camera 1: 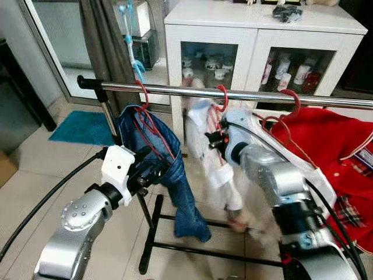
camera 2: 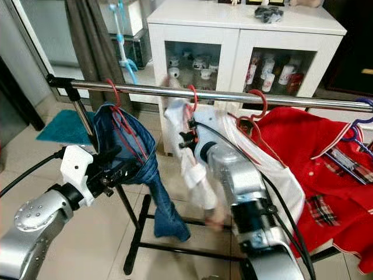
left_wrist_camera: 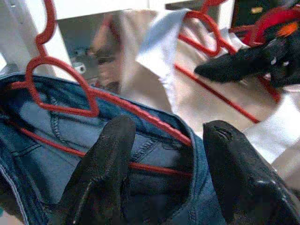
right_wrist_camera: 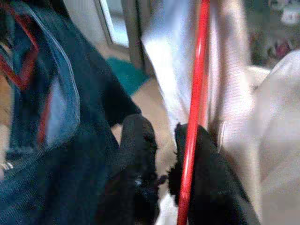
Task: Hang hanger
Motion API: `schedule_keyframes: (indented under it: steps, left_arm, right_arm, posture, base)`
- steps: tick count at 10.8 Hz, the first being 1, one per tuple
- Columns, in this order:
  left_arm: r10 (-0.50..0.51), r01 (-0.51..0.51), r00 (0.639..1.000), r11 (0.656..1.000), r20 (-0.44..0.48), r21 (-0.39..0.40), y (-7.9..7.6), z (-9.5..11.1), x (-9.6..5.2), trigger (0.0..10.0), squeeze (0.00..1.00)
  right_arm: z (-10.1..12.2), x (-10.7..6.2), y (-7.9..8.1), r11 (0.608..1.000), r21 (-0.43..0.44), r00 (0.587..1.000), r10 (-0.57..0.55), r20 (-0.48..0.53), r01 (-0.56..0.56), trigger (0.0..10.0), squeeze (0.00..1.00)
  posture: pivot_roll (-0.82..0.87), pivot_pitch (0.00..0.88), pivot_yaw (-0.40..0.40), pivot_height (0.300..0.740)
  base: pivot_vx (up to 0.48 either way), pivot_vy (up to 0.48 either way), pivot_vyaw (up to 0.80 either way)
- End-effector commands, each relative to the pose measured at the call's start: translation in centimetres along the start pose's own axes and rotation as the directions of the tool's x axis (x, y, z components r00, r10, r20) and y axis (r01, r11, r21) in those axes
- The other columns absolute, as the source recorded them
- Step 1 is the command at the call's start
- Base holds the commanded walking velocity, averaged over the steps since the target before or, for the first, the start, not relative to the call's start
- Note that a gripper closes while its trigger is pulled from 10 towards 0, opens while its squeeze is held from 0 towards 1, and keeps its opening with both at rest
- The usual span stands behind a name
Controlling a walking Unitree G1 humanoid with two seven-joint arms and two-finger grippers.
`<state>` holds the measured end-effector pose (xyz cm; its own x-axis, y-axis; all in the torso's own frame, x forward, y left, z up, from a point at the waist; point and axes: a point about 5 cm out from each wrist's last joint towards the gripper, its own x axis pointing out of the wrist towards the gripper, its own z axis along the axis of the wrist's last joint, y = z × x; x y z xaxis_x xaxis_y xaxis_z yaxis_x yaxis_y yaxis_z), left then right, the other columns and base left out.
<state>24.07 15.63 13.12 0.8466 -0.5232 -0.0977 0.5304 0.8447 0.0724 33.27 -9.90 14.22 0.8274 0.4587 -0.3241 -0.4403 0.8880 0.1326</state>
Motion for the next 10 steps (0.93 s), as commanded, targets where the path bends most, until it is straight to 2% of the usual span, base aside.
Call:
schedule_keyframes:
  steps: [1, 3, 5, 6, 8, 10]
  left_arm:
    - [0.024, -0.024, 1.000, 1.000, -0.016, 0.005, 0.3, -0.2, 0.0, 10.0, 0.00]
    - [0.035, -0.035, 0.999, 0.999, -0.006, -0.015, -0.3, 0.0, 0.3, 10.0, 0.00]
    - [0.044, -0.044, 0.999, 0.998, -0.012, -0.034, -0.6, -0.3, 0.0, 10.0, 0.00]
    - [0.051, -0.051, 0.999, 0.998, -0.019, -0.033, -0.7, -0.5, 0.0, 10.0, 0.00]
    - [0.063, -0.064, 0.997, 0.997, -0.035, -0.036, -0.7, -0.9, 0.2, 10.0, 0.00]
    - [0.064, -0.066, 0.997, 0.997, -0.037, -0.037, -0.6, -1.0, 0.2, 10.0, 0.00]
  right_arm:
    - [1.4, -0.7, 0.0, 1.000, 0.001, 0.997, 0.029, 0.069, -0.029, 10.0, 1.00]
    - [3.3, -3.9, 1.1, 0.985, -0.074, 0.958, 0.168, 0.234, -0.155, 10.0, 1.00]
    - [3.3, -5.7, 1.2, 0.986, -0.131, 0.947, 0.135, 0.291, -0.100, 10.0, 1.00]
    - [2.5, -6.4, 1.4, 0.984, -0.114, 0.946, 0.162, 0.282, -0.134, 10.0, 1.00]
    - [1.2, -6.6, 1.8, 0.986, -0.071, 0.955, 0.165, 0.246, -0.152, 10.0, 1.00]
    - [1.1, -6.2, 2.1, 0.988, -0.031, 0.955, 0.154, 0.253, -0.151, 10.0, 1.00]
  posture:
    - [0.00, 0.000, 0.046, 0.740]
    - [0.01, 0.000, 0.039, 0.740]
    - [0.00, 0.000, 0.053, 0.740]
    - [-0.01, 0.000, 0.053, 0.740]
    - [-0.02, 0.000, 0.057, 0.740]
    - [-0.02, 0.000, 0.059, 0.740]
  base:
    - [0.000, 0.000, 0.00]
    - [0.000, 0.000, 0.00]
    - [0.000, 0.000, 0.00]
    - [0.000, 0.000, 0.00]
    - [0.000, 0.000, 0.00]
    - [0.000, 0.000, 0.00]
